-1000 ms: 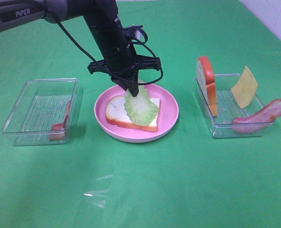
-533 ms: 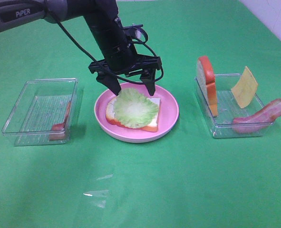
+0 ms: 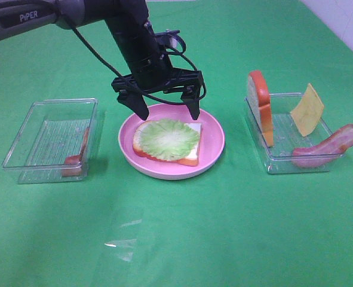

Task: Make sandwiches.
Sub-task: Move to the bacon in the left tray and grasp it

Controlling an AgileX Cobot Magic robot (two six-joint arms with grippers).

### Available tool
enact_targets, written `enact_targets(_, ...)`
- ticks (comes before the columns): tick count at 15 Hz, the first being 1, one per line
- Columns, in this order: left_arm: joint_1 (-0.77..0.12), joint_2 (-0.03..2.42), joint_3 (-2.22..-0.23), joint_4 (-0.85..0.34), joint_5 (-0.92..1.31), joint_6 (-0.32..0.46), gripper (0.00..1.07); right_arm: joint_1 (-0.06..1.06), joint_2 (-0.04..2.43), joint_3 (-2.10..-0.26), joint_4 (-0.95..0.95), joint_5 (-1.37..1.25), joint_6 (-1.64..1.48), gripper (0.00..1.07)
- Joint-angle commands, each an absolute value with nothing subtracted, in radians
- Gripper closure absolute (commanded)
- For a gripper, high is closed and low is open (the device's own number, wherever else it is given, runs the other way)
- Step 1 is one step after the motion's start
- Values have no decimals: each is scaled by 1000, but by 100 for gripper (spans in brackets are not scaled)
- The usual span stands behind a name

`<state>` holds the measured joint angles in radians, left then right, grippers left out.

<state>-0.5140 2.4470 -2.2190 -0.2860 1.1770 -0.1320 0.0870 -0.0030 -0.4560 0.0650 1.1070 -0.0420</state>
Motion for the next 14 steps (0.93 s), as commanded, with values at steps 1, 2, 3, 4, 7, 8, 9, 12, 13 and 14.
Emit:
enact_targets(1, -518, 2442, -2253, -257, 1216, -129, 5, 81, -29, -452, 56, 1103, -36, 14)
enact_targets(2, -518, 2442, -2266, -238, 1230, -129, 5, 81, -29, -452, 56, 1103, -36, 14)
enact_targets(3, -518, 2442, -2329, -195, 1283, -129, 5, 81, -29, -452, 56, 1103, -36, 14)
enact_targets(4, -507, 2440, -2389, -183, 1313, -134, 5, 81, -29, -452, 56, 1103, -36, 14)
enact_targets(7, -482, 2389, -2400, -173, 1316, -132, 5, 81, -29, -452, 56, 1103, -36, 14)
enact_targets(8, -469, 2362, -2400, -170, 1317, -132, 5, 81, -29, -452, 56, 1103, -36, 14)
enact_targets(9, -447, 2329, -2400, -168, 1317, -133, 5, 81, -29, -452, 56, 1103, -36, 14)
enact_targets(12, -384, 2220, -2396, -168, 1317, -133, 5, 81, -29, -452, 56, 1103, -36, 14)
enact_targets(13, -365, 2185, -2380, -167, 1317, -132, 5, 81, -29, -452, 56, 1103, -36, 14)
enact_targets(14, -345, 2145, -2348, -158, 1317, -130, 5, 81, -29, -452, 56, 1103, -36, 14)
